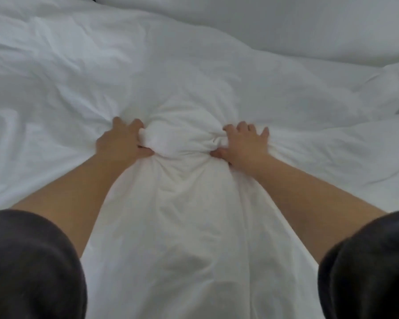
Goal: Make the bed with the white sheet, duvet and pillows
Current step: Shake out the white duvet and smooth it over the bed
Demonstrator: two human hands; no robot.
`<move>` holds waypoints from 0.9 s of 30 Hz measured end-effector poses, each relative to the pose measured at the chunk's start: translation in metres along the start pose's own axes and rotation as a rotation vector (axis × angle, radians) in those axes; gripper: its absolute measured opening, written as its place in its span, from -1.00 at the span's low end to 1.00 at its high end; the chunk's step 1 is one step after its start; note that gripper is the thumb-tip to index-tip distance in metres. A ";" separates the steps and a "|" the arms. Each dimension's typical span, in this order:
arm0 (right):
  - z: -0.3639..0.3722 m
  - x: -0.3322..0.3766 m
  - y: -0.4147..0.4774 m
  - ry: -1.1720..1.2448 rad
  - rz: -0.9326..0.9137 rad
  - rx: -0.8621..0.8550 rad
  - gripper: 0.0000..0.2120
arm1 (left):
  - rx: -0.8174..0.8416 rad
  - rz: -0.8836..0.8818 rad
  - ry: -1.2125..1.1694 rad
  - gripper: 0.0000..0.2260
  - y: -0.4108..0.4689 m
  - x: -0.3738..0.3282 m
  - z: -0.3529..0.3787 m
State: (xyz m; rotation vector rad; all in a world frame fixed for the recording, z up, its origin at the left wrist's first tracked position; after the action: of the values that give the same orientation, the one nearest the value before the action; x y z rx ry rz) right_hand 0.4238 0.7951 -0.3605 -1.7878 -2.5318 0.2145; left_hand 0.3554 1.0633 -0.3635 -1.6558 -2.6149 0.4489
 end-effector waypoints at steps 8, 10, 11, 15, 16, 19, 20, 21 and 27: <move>-0.093 -0.021 0.044 0.176 0.051 -0.359 -0.70 | -0.406 0.015 -0.264 -0.93 0.024 -0.034 -0.089; -0.119 -0.028 0.075 0.165 0.077 -0.446 -0.66 | -0.478 -0.005 -0.346 -0.89 0.053 -0.049 -0.115; -0.115 -0.029 0.086 0.135 0.078 -0.428 -0.63 | -0.442 -0.040 -0.351 -0.80 0.067 -0.054 -0.110; 0.003 -0.020 0.085 0.090 0.023 -0.126 -0.32 | -0.058 -0.087 -0.023 -0.39 0.081 -0.052 -0.006; 0.027 -0.017 0.080 0.070 0.003 -0.127 -0.27 | -0.056 -0.065 0.085 -0.36 0.080 -0.051 0.011; 0.046 -0.018 0.088 0.130 -0.016 -0.104 -0.18 | -0.257 -0.044 0.148 -0.44 0.093 -0.061 -0.004; 0.045 -0.019 0.091 0.141 -0.030 -0.056 -0.15 | -0.364 0.000 0.113 -0.50 0.098 -0.070 -0.021; 0.044 -0.024 0.096 0.141 -0.037 -0.031 -0.14 | -0.459 0.063 0.085 -0.53 0.104 -0.078 -0.036; 0.037 -0.043 0.113 0.327 -0.069 0.120 -0.20 | -0.005 0.243 0.190 -0.06 0.118 -0.168 -0.016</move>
State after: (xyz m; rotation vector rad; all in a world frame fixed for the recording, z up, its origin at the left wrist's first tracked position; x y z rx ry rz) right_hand 0.5399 0.7883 -0.4093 -1.5443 -2.2946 0.0630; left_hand 0.5364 0.9651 -0.3534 -1.9218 -2.2956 0.2725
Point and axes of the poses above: each hand's wrist, its own y-axis towards the middle knuckle, its own z-axis out of the palm, x = y × z, the point moved 5 cm from there along y, towards the middle knuckle, and after that the axes turned 4 degrees about -z, right-handed, at the moved point
